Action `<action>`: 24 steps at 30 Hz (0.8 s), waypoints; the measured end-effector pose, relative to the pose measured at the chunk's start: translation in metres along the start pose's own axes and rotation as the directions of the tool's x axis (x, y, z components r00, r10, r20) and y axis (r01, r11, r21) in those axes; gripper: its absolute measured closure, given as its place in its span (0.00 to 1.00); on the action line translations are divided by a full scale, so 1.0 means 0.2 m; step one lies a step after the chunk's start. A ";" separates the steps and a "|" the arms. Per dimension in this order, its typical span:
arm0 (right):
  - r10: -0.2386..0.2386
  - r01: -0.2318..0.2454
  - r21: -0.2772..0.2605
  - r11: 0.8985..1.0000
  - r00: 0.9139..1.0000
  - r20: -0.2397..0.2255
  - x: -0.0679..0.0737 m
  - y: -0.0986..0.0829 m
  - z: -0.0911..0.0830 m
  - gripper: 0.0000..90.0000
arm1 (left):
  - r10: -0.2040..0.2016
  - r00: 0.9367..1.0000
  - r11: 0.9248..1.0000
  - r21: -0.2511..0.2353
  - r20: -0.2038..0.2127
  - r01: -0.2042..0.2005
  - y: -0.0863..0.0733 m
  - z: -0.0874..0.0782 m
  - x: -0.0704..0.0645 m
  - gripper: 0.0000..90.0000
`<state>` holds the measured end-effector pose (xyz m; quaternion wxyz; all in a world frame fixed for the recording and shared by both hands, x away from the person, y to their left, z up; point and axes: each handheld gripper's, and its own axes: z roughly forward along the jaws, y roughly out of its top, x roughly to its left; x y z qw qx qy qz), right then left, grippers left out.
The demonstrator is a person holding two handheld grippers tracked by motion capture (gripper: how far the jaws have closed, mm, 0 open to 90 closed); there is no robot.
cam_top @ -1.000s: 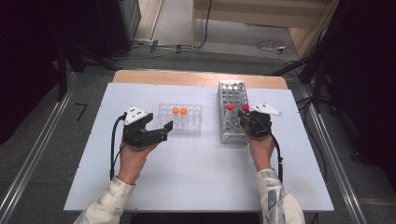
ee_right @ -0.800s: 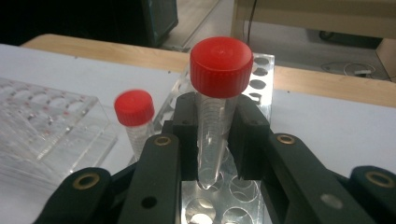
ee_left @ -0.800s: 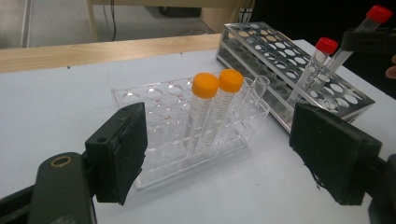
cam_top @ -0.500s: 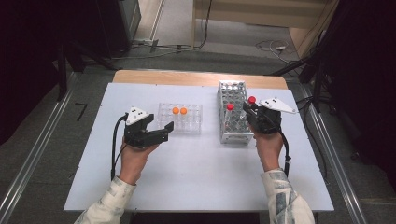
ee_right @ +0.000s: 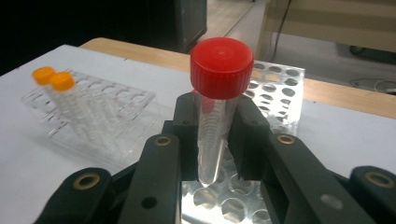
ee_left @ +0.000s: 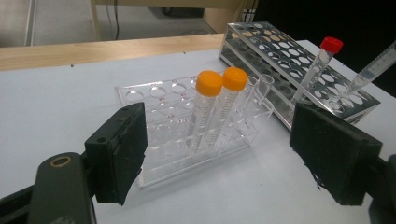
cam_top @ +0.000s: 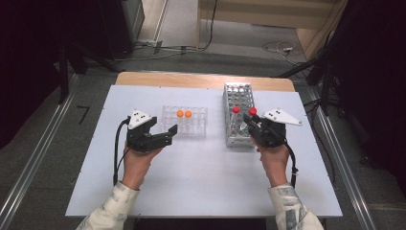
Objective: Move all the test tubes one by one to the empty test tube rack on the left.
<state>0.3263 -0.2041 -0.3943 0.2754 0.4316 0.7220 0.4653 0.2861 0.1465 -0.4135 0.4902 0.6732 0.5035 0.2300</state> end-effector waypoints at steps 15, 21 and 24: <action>-0.041 0.043 0.013 0.999 0.991 -0.124 0.19 -0.04 0.02 0.80 | 0.005 1.000 1.000 -0.013 -0.003 -0.005 0.00 -0.01 -0.01 0.21; -0.078 0.083 0.023 0.996 0.981 -0.176 0.30 -0.06 0.05 0.80 | 0.006 1.000 1.000 -0.020 0.000 -0.006 0.00 -0.01 -0.02 0.21; -0.084 0.091 0.028 0.995 0.976 -0.201 0.35 -0.06 0.08 0.80 | 0.005 1.000 1.000 -0.024 0.004 -0.005 0.00 -0.01 -0.02 0.22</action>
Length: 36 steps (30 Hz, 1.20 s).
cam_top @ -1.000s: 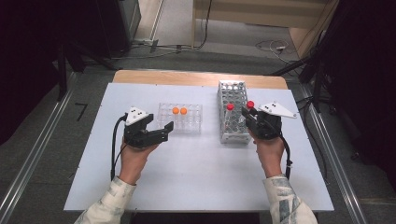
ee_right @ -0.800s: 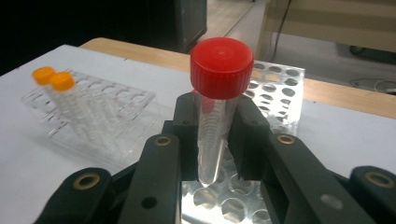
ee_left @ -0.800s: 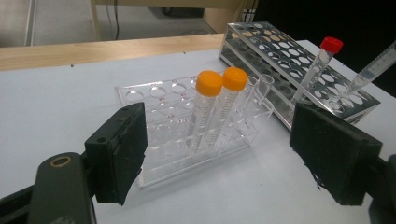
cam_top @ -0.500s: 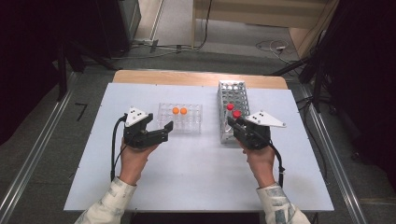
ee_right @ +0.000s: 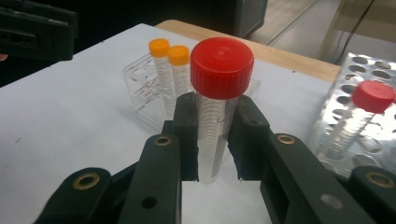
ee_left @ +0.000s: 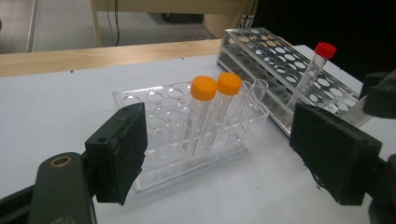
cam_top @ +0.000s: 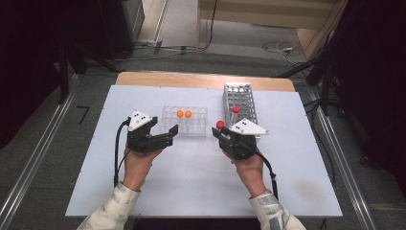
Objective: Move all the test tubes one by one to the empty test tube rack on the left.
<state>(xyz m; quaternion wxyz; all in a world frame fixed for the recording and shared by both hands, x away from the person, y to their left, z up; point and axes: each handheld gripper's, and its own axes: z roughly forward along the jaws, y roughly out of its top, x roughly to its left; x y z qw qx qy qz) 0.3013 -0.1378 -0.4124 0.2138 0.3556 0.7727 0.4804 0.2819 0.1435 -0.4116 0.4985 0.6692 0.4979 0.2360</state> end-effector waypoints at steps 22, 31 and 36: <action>-0.040 0.044 0.052 0.998 0.996 -0.085 0.22 -0.03 0.23 0.79 | 0.032 0.987 0.999 -0.003 0.161 -0.032 0.01 -0.01 -0.08 0.42; -0.068 0.075 0.060 0.995 0.991 -0.115 0.29 -0.03 0.27 0.79 | 0.088 0.965 0.995 0.026 0.248 -0.098 -0.01 0.02 -0.12 0.66; -0.075 0.082 0.057 0.995 0.990 -0.123 0.32 -0.02 0.27 0.79 | 0.103 0.961 0.993 0.034 0.258 -0.115 -0.02 0.03 -0.13 0.71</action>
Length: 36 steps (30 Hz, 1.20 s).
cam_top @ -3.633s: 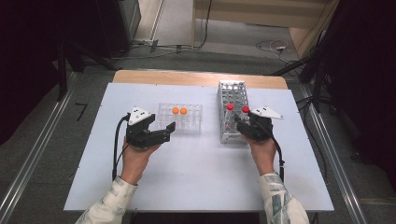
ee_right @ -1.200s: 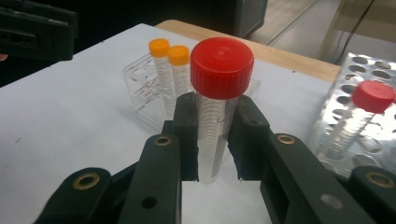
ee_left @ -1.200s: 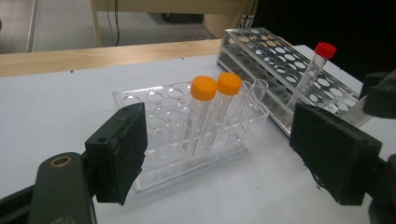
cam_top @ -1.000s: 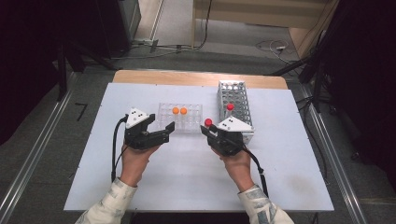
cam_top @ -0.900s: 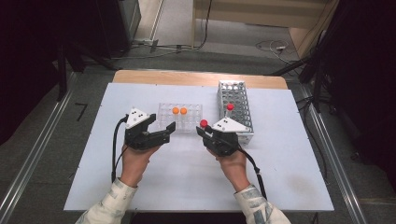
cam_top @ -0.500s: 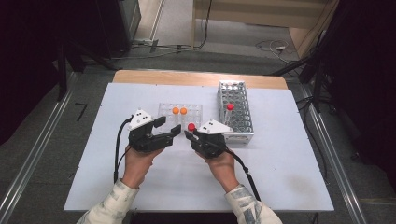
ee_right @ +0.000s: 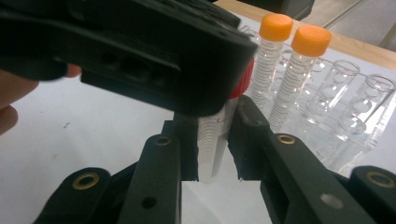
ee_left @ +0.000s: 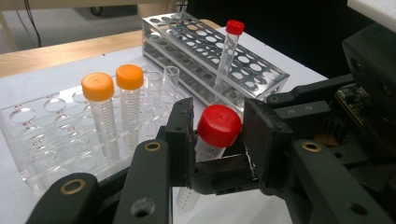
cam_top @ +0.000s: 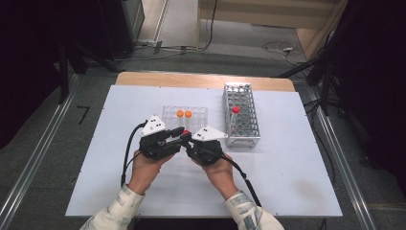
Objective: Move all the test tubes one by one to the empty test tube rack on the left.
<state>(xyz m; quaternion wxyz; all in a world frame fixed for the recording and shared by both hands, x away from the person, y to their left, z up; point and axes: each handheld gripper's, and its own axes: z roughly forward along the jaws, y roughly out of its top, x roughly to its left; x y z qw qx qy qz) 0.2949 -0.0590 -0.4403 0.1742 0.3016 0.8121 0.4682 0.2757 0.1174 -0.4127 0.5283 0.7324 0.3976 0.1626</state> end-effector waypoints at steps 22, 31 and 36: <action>0.012 -0.011 0.024 1.000 0.999 -0.037 0.01 0.00 0.01 0.50 | 0.005 1.000 1.000 0.006 -0.015 -0.005 0.00 0.00 0.00 0.78; 0.027 -0.027 0.016 1.000 0.999 -0.021 -0.04 -0.01 -0.04 0.37 | -0.006 1.000 1.000 -0.005 -0.030 0.006 0.01 0.00 0.00 0.78; 0.047 -0.047 0.013 0.999 0.999 0.006 -0.10 -0.03 -0.10 0.33 | -0.018 0.999 1.000 -0.005 -0.044 0.018 0.01 -0.01 0.02 0.78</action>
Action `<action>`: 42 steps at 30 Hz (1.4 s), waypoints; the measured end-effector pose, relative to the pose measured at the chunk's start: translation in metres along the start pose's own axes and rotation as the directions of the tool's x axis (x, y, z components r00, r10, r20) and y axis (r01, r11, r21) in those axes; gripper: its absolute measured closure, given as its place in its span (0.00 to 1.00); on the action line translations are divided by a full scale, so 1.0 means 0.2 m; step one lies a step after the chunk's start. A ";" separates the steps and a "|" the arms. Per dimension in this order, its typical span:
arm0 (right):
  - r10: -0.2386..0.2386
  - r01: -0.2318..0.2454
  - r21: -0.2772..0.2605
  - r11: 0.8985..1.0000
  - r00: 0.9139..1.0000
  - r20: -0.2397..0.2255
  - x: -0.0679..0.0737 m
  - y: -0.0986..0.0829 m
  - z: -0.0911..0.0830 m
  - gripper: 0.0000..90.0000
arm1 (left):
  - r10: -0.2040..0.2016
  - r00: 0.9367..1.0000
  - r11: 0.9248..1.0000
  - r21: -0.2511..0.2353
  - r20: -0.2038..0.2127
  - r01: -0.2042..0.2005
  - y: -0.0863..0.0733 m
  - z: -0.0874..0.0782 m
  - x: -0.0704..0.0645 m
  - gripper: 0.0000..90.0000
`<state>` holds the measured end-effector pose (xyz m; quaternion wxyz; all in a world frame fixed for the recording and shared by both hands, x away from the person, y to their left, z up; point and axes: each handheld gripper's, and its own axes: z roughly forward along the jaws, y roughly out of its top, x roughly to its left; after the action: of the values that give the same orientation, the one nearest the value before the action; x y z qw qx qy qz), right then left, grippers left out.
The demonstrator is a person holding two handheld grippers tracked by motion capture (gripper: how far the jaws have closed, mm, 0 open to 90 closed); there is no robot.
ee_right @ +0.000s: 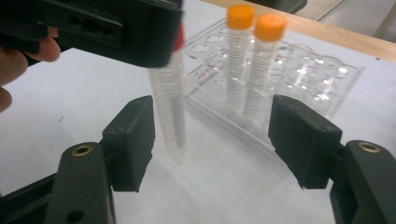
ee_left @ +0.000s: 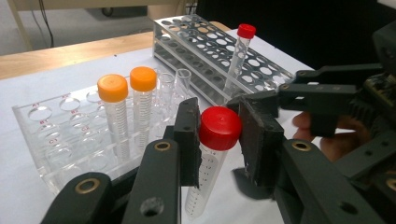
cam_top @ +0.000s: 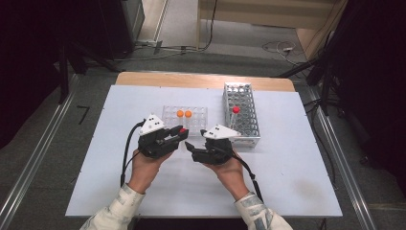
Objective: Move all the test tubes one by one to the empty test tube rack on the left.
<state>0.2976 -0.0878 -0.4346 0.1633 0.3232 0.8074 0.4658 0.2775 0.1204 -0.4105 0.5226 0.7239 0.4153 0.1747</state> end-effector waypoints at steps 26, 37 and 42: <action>0.064 -0.063 -0.015 0.998 0.994 0.087 -0.24 -0.13 -0.26 0.30 | -0.020 0.997 0.999 -0.030 -0.074 0.018 0.15 -0.04 0.07 0.78; 0.076 -0.074 -0.022 0.997 0.992 0.097 -0.26 -0.14 -0.28 0.30 | -0.038 0.992 0.998 -0.048 -0.118 0.033 0.24 -0.02 0.14 0.78; 0.079 -0.077 -0.027 0.997 0.992 0.097 -0.27 -0.14 -0.29 0.30 | -0.049 0.987 0.997 -0.065 -0.152 0.040 0.29 -0.02 0.18 0.78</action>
<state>0.2945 -0.1717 -0.4306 0.1882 0.3749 0.7797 0.4648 0.3196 0.1452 -0.3635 0.5150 0.6823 0.4646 0.2309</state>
